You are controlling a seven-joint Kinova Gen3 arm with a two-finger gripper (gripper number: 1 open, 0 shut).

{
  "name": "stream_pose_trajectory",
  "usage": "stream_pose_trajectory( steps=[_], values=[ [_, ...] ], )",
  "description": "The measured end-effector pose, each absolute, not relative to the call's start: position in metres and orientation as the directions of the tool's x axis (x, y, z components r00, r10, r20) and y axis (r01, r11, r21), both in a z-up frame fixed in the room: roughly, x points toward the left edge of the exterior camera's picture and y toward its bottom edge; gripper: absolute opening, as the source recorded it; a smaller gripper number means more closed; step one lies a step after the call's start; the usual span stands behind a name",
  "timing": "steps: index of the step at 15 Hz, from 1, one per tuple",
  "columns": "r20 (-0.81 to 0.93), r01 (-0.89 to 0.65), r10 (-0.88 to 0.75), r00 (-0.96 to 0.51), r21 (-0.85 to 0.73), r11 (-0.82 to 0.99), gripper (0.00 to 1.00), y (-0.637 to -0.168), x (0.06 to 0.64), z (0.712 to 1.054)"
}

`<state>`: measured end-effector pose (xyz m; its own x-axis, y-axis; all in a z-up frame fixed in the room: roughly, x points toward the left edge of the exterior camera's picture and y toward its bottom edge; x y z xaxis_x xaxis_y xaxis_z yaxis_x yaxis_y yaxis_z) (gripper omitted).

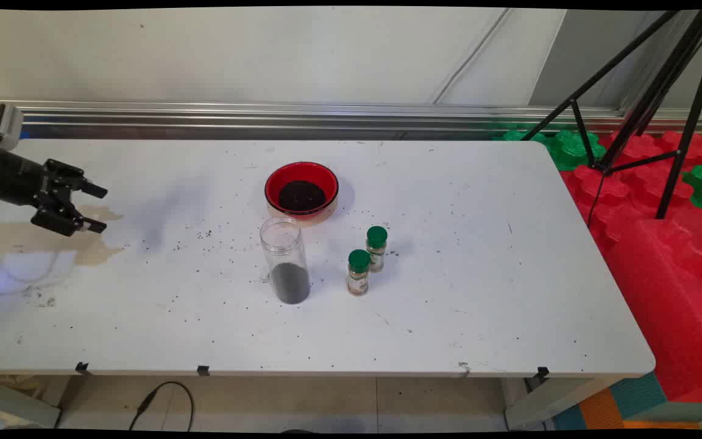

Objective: Pick up the black seasoning powder from the table

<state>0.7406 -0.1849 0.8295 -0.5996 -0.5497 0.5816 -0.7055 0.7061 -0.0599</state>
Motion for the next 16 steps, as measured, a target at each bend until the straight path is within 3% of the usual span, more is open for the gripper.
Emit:
stream_pose_trajectory(
  steps=[16],
  values=[
    [0.660, -0.502, -0.320, -0.680, -0.101, 0.859, 1.00, -0.219, 0.677, 0.824]
  ],
)
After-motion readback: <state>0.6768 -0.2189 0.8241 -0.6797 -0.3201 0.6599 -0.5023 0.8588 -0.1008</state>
